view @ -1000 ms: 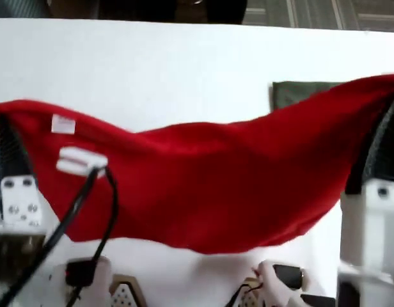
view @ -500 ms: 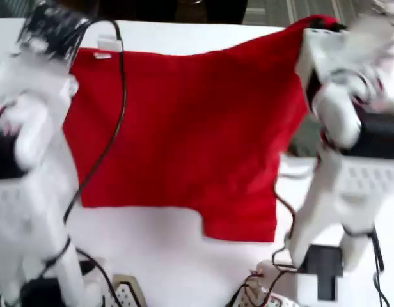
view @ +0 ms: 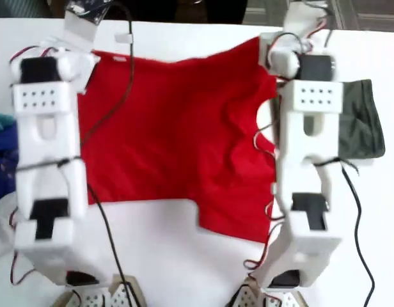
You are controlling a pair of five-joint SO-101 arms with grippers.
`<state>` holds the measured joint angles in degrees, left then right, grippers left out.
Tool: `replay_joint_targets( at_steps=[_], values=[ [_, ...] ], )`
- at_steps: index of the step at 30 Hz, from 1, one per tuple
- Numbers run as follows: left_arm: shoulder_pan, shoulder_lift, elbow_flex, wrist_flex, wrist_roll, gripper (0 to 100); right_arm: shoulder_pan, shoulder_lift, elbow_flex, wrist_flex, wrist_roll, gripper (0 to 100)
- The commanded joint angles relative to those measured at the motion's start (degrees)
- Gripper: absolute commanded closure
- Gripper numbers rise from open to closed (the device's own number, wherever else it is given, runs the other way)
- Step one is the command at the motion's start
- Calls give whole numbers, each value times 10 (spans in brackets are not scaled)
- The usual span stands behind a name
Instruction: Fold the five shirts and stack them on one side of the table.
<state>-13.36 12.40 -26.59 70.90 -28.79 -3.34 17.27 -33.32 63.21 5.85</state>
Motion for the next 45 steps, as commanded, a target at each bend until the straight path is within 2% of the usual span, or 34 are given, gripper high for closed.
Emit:
replay_joint_targets(
  at_steps=[1,8,21,27,33,45],
  values=[
    [-3,48,-69,-11,4,973,-9,27,-4,-40,6,980],
    [-13,127,-165,1,4,973,-8,97,-29,-131,6,980],
    [3,287,-187,56,4,973,-13,246,-57,-100,4,980],
    [3,285,-187,95,4,973,-10,245,-57,-95,4,980],
    [0,271,-187,151,4,973,-2,204,-58,-11,6,980],
    [3,130,-182,255,3,973,42,59,-54,124,7,980]
  ],
)
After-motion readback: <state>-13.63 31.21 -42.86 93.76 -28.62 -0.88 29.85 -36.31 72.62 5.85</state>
